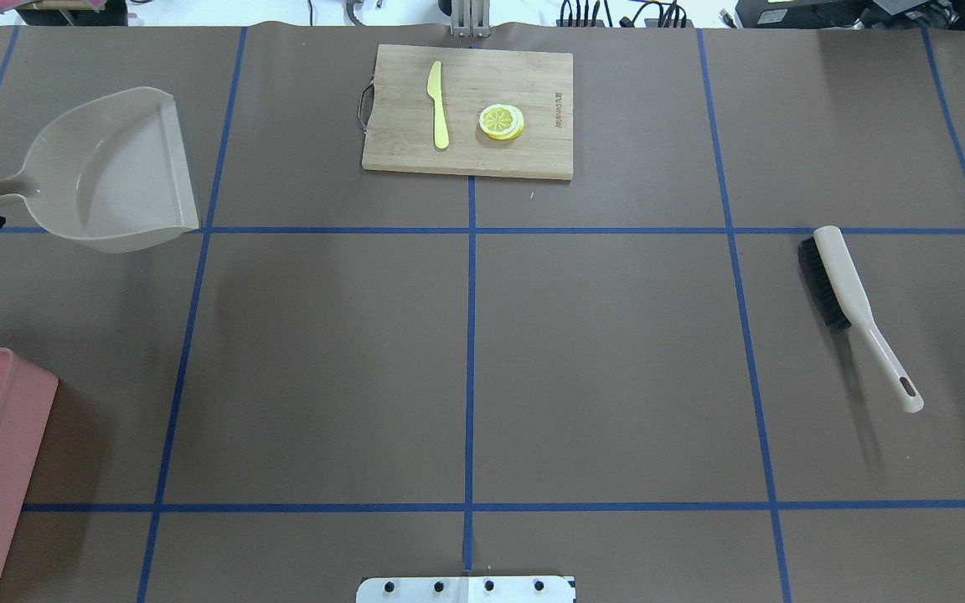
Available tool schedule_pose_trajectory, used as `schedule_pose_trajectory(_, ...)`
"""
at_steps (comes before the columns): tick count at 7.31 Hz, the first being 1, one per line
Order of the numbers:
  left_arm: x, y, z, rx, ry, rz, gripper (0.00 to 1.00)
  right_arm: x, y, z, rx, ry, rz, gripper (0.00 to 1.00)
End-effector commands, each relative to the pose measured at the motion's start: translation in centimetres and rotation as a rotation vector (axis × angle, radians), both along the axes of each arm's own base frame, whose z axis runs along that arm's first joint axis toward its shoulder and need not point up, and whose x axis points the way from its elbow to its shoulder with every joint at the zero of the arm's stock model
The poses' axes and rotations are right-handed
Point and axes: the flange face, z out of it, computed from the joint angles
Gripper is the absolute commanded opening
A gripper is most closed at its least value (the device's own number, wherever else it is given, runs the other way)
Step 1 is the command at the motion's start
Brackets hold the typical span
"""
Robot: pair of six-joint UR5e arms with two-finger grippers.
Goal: Sweep and dump trash into bin
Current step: 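Carry the empty dustpan with the left gripper away from the bin onto the table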
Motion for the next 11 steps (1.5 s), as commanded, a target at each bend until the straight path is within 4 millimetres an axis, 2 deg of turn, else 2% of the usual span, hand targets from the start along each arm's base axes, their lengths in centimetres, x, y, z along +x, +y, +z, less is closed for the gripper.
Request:
schedule_pose_trajectory(1,2.5,-4.9,-3.7,0.152,-0.078,0.014,0.0,0.0,0.0,0.0,-0.002,0.0,0.002,1.0)
schedule_pose_trajectory(3,9.5,-5.1,-6.1,0.194,-0.112,0.063,0.0,0.0,0.0,0.0,-0.002,0.0,0.002,1.0)
schedule_pose_trajectory(4,13.2,-4.0,-5.8,0.208,-0.142,0.082,0.0,0.0,0.0,0.0,-0.002,0.0,0.002,1.0)
schedule_pose_trajectory(5,16.6,-2.6,-6.5,0.24,-0.145,0.122,0.0,0.0,0.0,0.0,-0.002,0.0,0.002,1.0)
schedule_pose_trajectory(6,18.1,-1.7,-7.1,0.265,-0.137,0.151,0.0,0.0,0.0,-0.1,-0.001,-0.003,0.001,1.0)
schedule_pose_trajectory(7,19.4,-1.2,-6.8,0.303,-0.144,0.182,0.0,-0.1,0.0,-0.1,-0.001,-0.006,0.001,1.0)
schedule_pose_trajectory(9,21.2,-0.3,-7.0,0.316,-0.148,0.199,0.0,-0.1,0.0,0.0,-0.003,-0.006,0.003,1.0)
schedule_pose_trajectory(11,21.8,0.2,-7.9,0.329,-0.137,0.208,0.0,0.0,-0.1,0.0,-0.002,-0.002,0.003,1.0)
